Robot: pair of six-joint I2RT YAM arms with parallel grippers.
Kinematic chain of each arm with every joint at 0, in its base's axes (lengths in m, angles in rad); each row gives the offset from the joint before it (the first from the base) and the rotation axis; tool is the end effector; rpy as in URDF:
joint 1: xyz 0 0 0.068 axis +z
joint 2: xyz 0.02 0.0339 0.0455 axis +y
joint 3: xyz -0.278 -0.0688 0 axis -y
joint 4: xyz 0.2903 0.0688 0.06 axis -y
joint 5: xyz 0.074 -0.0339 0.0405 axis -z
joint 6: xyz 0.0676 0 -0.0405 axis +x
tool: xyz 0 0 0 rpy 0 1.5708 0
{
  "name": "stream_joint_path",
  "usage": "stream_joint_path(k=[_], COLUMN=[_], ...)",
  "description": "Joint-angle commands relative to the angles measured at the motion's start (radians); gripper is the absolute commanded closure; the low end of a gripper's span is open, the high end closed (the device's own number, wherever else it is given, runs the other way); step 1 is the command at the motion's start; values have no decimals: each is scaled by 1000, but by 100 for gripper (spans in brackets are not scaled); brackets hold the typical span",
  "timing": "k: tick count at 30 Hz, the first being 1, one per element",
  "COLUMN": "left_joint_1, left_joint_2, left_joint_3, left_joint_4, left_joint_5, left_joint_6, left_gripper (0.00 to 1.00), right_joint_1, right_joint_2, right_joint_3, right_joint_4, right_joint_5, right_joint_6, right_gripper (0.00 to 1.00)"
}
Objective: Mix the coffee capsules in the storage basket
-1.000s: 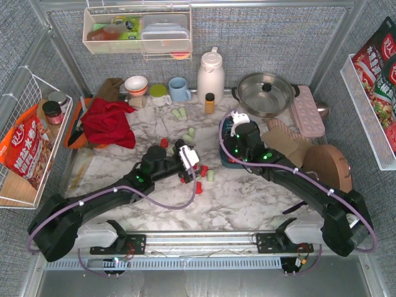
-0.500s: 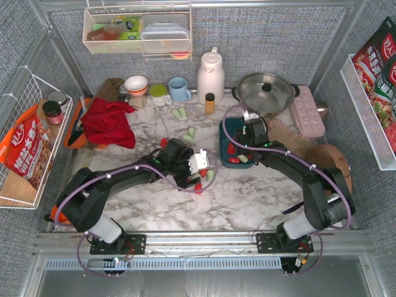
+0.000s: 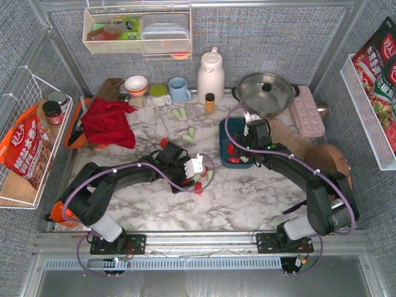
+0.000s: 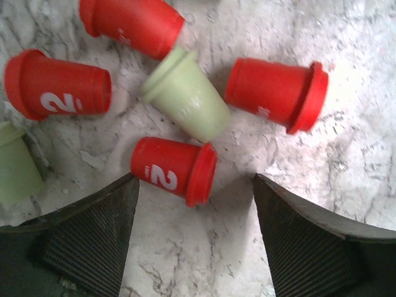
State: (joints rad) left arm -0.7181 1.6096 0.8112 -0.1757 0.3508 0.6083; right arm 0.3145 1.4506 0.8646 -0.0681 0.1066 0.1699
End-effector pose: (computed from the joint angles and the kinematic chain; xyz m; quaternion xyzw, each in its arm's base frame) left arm 0.2510 -0.2501 0.1115 0.6198 0.7101 -0.1824 0.2798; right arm 0.3577 0.1088 0.1930 -0.0412 0.8949 0.0596 0.4404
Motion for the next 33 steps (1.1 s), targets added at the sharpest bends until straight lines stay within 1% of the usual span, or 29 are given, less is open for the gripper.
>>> stream_joint_path(k=[1, 4, 9, 11, 13, 16, 18, 22, 24, 26, 28, 30, 31, 33], left_joint_1=[1, 2, 8, 13, 16, 16, 17, 19, 19, 19, 18, 19, 18, 19], left_joint_2=[33, 48, 13, -13, -40, -59, -62, -153, -231, -319, -388, -426, -431, -423], left_joint_3=[14, 27, -8, -42, -63, -93, -70, -31, -59, -112, -137, -139, -131, -119], left_joint_4=[50, 51, 105, 160, 179, 232, 227, 268, 346, 448, 472, 434, 390, 301], left_joint_5=[-78, -104, -108, -100, -48, 13, 15, -86, -156, -254, -309, -308, -276, -170], left_joint_6=[-27, -32, -2, 12, 55, 77, 40, -113, -197, -324, -392, -397, -383, -327], left_gripper=[17, 14, 1, 0, 0, 0, 1, 1, 1, 1, 1, 1, 1, 1], right_joint_1=[-2, -2, -2, -2, -3, -3, -3, -4, -5, -5, -6, -7, -8, -8], right_joint_2=[-8, -12, -11, -8, -3, -1, -5, -22, -29, -34, -36, -38, -39, -40], right_joint_3=[1, 2, 4, 6, 8, 13, 12, 8, 8, 8, 8, 9, 8, 8], right_joint_4=[22, 22, 22, 22, 22, 18, 16, 14, 12, 11, 10, 8, 7, 4], right_joint_5=[-23, -35, -45, -49, -53, -62, -62, -58, -58, -58, -59, -61, -62, -62], right_joint_6=[1, 5, 4, 3, 3, 3, 3, 0, -1, -1, 0, 2, 2, 3], right_gripper=[33, 33, 33, 33, 33, 33, 33, 33, 33, 33, 33, 33, 33, 33])
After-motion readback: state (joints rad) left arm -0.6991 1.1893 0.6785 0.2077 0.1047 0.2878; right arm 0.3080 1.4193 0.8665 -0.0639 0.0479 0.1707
